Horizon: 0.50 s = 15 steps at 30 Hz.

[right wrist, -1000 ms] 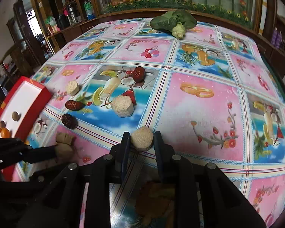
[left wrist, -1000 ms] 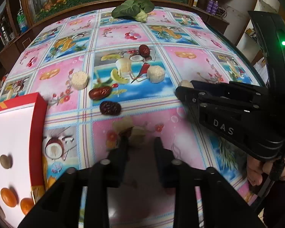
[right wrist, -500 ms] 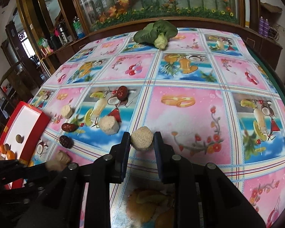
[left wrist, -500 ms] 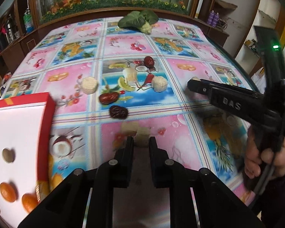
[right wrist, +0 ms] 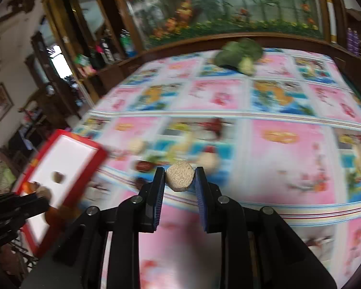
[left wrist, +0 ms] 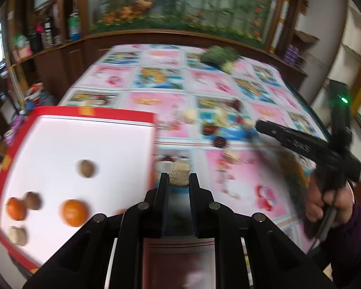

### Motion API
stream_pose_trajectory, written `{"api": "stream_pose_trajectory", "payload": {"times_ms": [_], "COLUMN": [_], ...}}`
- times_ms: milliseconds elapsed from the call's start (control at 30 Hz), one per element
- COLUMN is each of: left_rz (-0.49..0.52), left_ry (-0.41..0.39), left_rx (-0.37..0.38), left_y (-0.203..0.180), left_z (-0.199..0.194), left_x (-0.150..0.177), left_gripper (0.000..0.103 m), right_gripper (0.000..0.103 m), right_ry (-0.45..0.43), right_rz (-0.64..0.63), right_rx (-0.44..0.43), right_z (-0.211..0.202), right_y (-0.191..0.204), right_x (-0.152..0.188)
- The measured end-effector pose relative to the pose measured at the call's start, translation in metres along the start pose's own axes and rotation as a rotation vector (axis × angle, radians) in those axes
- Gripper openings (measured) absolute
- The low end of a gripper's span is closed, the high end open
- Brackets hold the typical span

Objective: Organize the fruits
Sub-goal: 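Carry both yam chunks over the tray and open both tools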

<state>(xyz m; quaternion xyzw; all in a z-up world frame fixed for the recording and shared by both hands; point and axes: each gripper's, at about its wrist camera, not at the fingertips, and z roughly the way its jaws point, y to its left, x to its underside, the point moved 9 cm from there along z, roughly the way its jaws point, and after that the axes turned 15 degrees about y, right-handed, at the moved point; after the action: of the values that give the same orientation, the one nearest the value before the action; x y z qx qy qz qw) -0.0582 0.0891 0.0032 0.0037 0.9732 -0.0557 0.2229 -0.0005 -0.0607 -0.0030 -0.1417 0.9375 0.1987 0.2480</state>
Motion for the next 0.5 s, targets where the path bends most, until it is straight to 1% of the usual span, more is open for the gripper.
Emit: {"api": "stream_pose_trajectory", "payload": {"times_ms": [100, 167, 233, 333, 367, 433, 500], "left_rz": [-0.047, -0.076, -0.108, -0.165, -0.173, -0.21, -0.228], "left_ry": [-0.028, -0.045, -0.052, -0.049, -0.045, -0.023, 0.004], "left_rx": [-0.042, -0.083, -0.11, -0.163, -0.177, -0.208, -0.216], "left_y": [0.031, 0.052, 0.073, 0.112, 0.122, 0.148, 0.165], "left_z": [-0.01, -0.015, -0.018, -0.018, -0.018, -0.014, -0.006], "left_x": [-0.003, -0.006, -0.008, -0.012, -0.013, -0.017, -0.021], "left_gripper": [0.014, 0.014, 0.014, 0.014, 0.014, 0.014, 0.014], "right_gripper": [0.028, 0.028, 0.028, 0.028, 0.028, 0.028, 0.028], "right_ry": [-0.017, -0.004, 0.018, 0.031, 0.049, 0.077, 0.12], "right_rz": [-0.049, -0.082, -0.111, -0.151, -0.17, -0.178, -0.182], "right_rx": [-0.066, -0.101, -0.137, -0.166, -0.171, -0.176, -0.181], "right_z": [0.008, 0.018, 0.03, 0.04, 0.047, 0.058, 0.075], "right_y": [0.049, 0.078, 0.11, 0.144, 0.158, 0.174, 0.19], "right_x": [-0.007, -0.009, -0.013, -0.018, -0.021, -0.025, -0.031]}}
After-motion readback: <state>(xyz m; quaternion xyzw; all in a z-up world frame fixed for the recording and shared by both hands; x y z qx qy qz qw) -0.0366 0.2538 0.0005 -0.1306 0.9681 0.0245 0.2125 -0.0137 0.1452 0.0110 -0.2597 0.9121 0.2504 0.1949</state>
